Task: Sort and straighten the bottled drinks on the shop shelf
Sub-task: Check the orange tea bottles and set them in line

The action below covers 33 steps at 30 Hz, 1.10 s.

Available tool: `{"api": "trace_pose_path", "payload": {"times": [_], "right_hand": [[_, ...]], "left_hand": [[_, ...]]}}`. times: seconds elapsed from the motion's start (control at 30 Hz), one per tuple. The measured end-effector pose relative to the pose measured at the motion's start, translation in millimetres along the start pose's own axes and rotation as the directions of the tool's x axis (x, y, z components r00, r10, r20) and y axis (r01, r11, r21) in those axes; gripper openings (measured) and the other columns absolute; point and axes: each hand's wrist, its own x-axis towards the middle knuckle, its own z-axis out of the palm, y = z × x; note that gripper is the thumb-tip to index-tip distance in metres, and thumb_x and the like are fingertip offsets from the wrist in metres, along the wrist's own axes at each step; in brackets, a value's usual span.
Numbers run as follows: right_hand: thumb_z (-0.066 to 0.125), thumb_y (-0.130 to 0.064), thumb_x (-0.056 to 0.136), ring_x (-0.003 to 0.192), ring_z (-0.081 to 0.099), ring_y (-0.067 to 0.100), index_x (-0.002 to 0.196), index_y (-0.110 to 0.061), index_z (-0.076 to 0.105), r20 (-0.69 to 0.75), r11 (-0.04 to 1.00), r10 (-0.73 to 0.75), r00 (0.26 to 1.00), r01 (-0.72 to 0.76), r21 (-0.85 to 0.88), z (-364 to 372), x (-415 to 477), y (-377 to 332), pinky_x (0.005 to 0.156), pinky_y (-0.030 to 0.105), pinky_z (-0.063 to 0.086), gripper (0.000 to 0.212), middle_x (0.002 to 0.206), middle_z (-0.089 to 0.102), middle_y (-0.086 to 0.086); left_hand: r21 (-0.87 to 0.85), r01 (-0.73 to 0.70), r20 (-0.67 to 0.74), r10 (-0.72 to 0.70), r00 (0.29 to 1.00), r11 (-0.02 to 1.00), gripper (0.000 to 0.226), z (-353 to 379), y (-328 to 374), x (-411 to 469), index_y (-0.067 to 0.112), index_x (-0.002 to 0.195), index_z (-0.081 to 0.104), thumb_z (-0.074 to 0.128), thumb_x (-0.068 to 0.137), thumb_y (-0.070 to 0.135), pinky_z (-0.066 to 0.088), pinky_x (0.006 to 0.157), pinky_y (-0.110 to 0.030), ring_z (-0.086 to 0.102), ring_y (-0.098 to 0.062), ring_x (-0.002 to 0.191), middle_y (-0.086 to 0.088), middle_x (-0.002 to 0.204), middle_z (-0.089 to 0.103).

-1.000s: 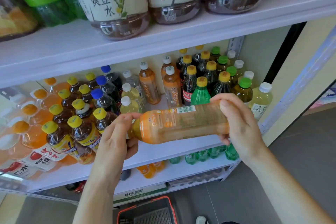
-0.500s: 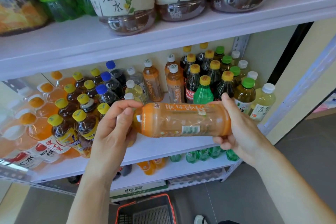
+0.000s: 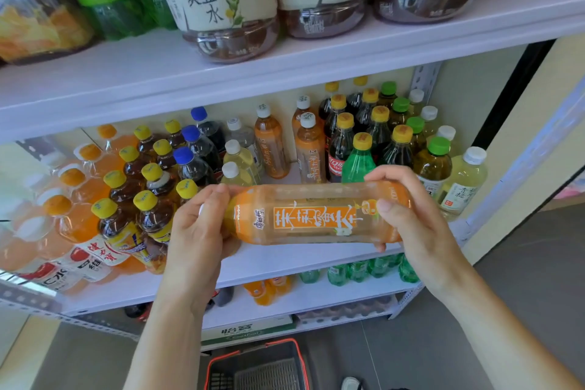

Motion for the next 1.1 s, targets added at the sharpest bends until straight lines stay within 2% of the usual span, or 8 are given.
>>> {"api": "trace_pose_path", "payload": {"times": [0.07, 0.2, 0.37, 0.57, 0.7, 0.83, 1.0, 1.1], "right_hand": [[0.060, -0.045, 0.080, 0.076, 0.062, 0.031, 0.112, -0.029, 0.057, 0.076, 0.997, 0.051, 0.996, -0.046, -0.064, -4, 3, 0, 0.057, 0.031, 0.053, 0.036, 0.095, 0.062, 0.009], [0.070, -0.075, 0.062, 0.092, 0.069, 0.009, 0.114, -0.040, 0.060, 0.287, 0.971, 0.209, 0.935, -0.164, -0.172, -5, 8, 3, 0.072, 0.024, 0.057, 0.064, 0.105, 0.069, -0.014], [0.082, -0.055, 0.062, 0.082, 0.070, 0.012, 0.110, -0.041, 0.061, 0.358, 0.966, 0.255, 0.898, -0.223, -0.129, 9, 4, 17, 0.064, 0.028, 0.055, 0.055, 0.099, 0.072, -0.005], [0.072, -0.060, 0.070, 0.096, 0.064, 0.006, 0.114, -0.048, 0.050, 0.285, 0.943, 0.216, 0.934, -0.123, -0.310, 11, 1, 29, 0.080, 0.036, 0.057, 0.051, 0.106, 0.065, -0.016], [0.062, -0.061, 0.081, 0.100, 0.060, 0.007, 0.116, -0.039, 0.043, 0.327, 0.771, 0.295, 0.898, -0.021, -0.637, 10, 5, 44, 0.087, 0.039, 0.051, 0.045, 0.111, 0.061, -0.014], [0.060, -0.056, 0.086, 0.108, 0.058, 0.006, 0.125, -0.035, 0.041, 0.328, 0.750, 0.350, 0.878, -0.052, -0.660, 17, 0, 64, 0.092, 0.038, 0.050, 0.048, 0.121, 0.059, -0.013], [0.058, -0.053, 0.087, 0.117, 0.054, 0.012, 0.133, -0.037, 0.045, 0.158, 0.542, 0.219, 0.963, 0.015, -0.840, 16, 7, 77, 0.092, 0.034, 0.049, 0.050, 0.128, 0.059, -0.010], [0.057, -0.034, 0.093, 0.116, 0.054, 0.018, 0.140, -0.023, 0.048, 0.053, 0.481, 0.103, 0.993, -0.003, -0.876, 4, 17, 77, 0.091, 0.032, 0.047, 0.049, 0.128, 0.058, -0.002]], "left_hand": [[0.001, -0.062, -0.023, 0.062, 0.998, 0.998, 0.033, -1, 6, 2, 0.011, 0.084, 0.071, 0.046, 0.100, 0.025, 0.028, 0.036, -0.015, 0.036, -0.007, 0.040, -0.001, 0.057, 0.047], [0.006, -0.142, -0.045, 0.142, 0.989, 0.990, 0.023, 0, 23, 12, 0.022, 0.073, 0.070, 0.055, 0.090, 0.024, 0.038, 0.039, -0.020, 0.050, -0.010, 0.052, 0.005, 0.071, 0.063], [-0.002, -0.177, -0.024, 0.177, 0.984, 0.984, 0.009, 8, 33, 26, 0.026, 0.073, 0.071, 0.068, 0.080, 0.030, 0.044, 0.052, -0.027, 0.052, -0.012, 0.064, 0.005, 0.068, 0.059], [0.028, -0.205, 0.260, 0.191, 0.947, 0.978, 0.026, 10, 41, 33, 0.026, 0.098, 0.071, 0.077, 0.077, 0.039, 0.050, 0.065, -0.027, 0.055, -0.010, 0.075, 0.007, 0.080, 0.061], [0.191, -0.262, 0.461, 0.149, 0.875, 0.946, 0.034, 27, 45, 31, 0.022, 0.103, 0.071, 0.083, 0.073, 0.033, 0.048, 0.060, -0.025, 0.052, -0.013, 0.069, 0.002, 0.079, 0.060], [0.332, -0.264, 0.539, 0.048, 0.841, 0.906, 0.035, 36, 41, 33, 0.016, 0.098, 0.072, 0.082, 0.070, 0.032, 0.049, 0.060, -0.026, 0.054, -0.009, 0.066, 0.004, 0.075, 0.063], [0.550, -0.569, 0.522, 0.281, 0.806, 0.612, 0.025, 55, 14, 31, 0.018, 0.084, 0.060, 0.080, 0.080, 0.034, 0.049, 0.054, -0.035, 0.059, -0.012, 0.062, 0.003, 0.070, 0.065], [0.638, -0.573, 0.503, 0.284, 0.816, 0.515, 0.026, 58, 0, 40, 0.019, 0.087, 0.057, 0.076, 0.082, 0.036, 0.048, 0.055, -0.037, 0.059, -0.022, 0.065, 0.001, 0.072, 0.063]]}}
